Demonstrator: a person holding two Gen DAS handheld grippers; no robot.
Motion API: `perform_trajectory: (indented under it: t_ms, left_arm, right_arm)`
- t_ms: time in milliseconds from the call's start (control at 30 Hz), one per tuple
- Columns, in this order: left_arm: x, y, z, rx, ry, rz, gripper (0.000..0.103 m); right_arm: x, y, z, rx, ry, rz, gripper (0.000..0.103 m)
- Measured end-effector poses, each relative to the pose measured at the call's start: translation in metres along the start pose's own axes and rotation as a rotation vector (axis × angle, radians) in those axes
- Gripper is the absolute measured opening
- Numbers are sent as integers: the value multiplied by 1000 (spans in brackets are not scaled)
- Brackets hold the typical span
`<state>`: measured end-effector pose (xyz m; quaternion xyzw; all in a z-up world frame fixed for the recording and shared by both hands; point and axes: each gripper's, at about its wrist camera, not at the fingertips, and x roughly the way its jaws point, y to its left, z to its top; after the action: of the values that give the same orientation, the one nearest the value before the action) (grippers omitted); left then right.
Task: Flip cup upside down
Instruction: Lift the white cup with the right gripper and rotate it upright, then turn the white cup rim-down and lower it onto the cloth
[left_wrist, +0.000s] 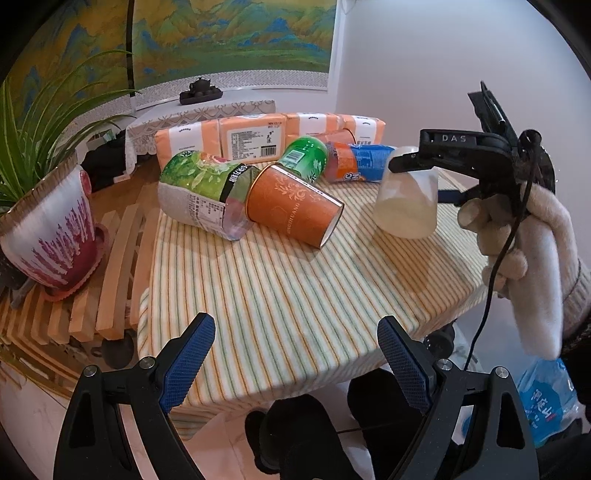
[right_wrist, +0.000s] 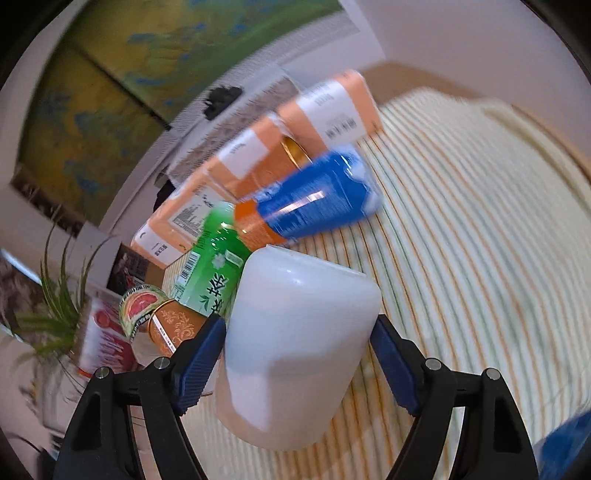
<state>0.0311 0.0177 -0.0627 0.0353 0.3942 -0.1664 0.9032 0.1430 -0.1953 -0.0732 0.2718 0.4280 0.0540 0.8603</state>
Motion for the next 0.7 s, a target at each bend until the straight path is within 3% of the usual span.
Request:
perform_trajectory:
  t_ms: [333,700]
  left_arm:
    - [9,-4,1,-31,16,-13,92]
    - [15,-10,3,-47,25,-30,92]
  right_arm:
    - [-8,29,-12,-327,-220,-118,76]
    - [-4,37,-27,-462,-290,-183,76]
